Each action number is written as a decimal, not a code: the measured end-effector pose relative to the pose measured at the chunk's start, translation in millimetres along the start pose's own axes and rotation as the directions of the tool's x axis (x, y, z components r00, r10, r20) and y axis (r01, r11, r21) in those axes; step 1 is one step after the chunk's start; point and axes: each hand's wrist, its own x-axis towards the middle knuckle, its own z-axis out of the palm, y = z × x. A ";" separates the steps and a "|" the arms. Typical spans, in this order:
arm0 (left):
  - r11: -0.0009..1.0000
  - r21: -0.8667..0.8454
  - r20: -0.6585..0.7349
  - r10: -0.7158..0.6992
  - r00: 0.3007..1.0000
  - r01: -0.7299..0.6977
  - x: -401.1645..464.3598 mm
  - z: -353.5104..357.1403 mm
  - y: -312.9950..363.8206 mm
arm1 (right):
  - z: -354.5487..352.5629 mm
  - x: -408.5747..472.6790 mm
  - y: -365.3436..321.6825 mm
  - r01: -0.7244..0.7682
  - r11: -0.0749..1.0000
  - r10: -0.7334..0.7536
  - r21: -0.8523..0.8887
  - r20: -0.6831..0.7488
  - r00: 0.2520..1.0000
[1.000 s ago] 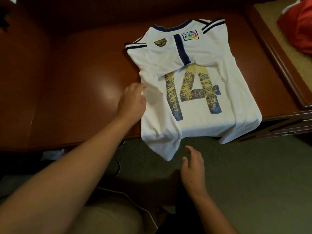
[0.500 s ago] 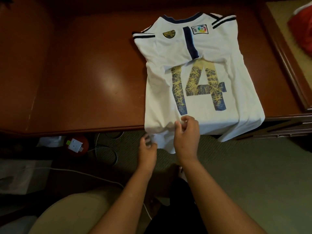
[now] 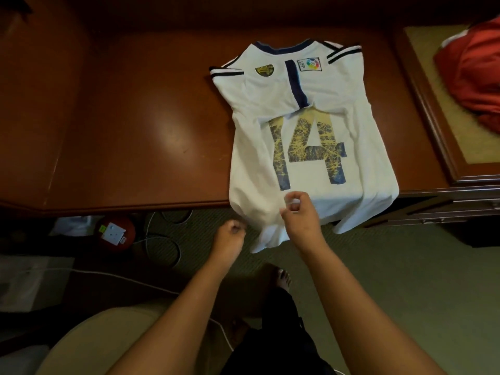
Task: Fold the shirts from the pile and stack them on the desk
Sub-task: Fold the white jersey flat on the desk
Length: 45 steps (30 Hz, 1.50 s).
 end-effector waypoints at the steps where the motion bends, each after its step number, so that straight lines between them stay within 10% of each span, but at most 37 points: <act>1: 0.999 0.051 0.006 -0.005 1.000 0.005 -2.1 -4.3 3.2 | -2.7 -2.4 4.2 -0.014 0.998 0.013 -0.059 -0.021 1.000; 27: 0.743 0.596 -0.130 0.464 0.876 -0.305 81.0 -23.3 203.8 | -109.7 159.1 -131.8 0.067 0.944 -0.085 -0.324 -0.042 0.995; 34: 0.555 0.815 -0.127 0.451 0.883 -0.166 161.2 -18.3 254.0 | -77.5 265.6 -173.2 0.109 0.913 -0.077 -0.392 0.096 0.992; 45: 0.526 0.843 -0.099 0.352 0.931 -0.109 217.3 -16.2 290.1 | -44.8 351.8 -215.9 0.152 0.855 -0.118 -0.495 0.099 0.988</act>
